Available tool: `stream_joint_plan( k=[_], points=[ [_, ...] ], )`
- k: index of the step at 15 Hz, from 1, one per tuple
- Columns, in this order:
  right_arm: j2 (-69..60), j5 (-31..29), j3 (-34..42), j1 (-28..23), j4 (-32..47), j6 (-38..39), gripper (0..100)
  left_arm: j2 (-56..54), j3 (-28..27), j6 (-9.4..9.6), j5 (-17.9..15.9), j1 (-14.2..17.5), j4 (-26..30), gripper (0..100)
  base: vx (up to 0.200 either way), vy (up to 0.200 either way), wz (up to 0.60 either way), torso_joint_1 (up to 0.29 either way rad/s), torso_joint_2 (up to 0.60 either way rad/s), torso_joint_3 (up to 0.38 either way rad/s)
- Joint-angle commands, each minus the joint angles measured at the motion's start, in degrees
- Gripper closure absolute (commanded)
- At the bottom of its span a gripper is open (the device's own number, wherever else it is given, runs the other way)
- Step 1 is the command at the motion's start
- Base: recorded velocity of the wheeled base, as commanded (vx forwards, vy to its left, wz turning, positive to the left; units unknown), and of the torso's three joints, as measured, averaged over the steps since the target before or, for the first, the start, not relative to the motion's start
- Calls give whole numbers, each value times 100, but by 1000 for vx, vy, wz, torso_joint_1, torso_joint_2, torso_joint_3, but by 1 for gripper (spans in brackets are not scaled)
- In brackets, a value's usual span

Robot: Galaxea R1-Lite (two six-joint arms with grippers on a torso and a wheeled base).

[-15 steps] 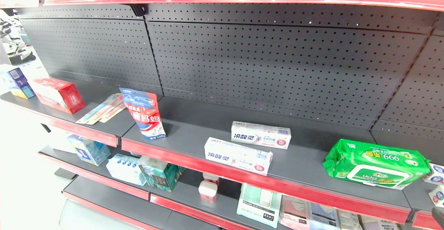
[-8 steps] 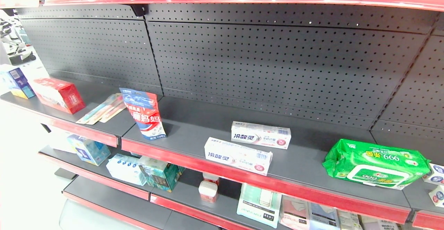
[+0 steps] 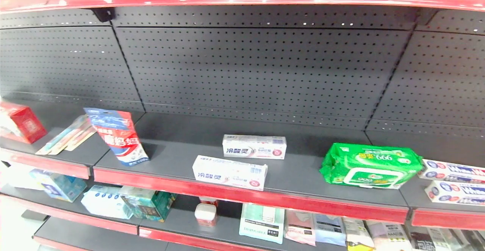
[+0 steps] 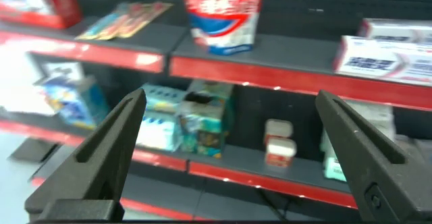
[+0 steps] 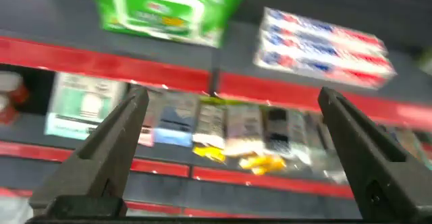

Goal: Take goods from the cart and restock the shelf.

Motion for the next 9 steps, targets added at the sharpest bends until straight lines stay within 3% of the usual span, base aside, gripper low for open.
stream_joint_plan(
  k=[1,4,9],
  points=[
    [2,-1,1,4,-6,-6,0,7,0,0,1,0,-4,0,0,0,-600,2,-2,2],
    [2,8,1,4,-6,-6,0,7,0,0,1,0,-4,0,0,0,-600,-1,1,6],
    [2,52,1,4,3,257,0,7,0,0,1,0,-4,0,0,0,0,0,0,0]
  ],
)
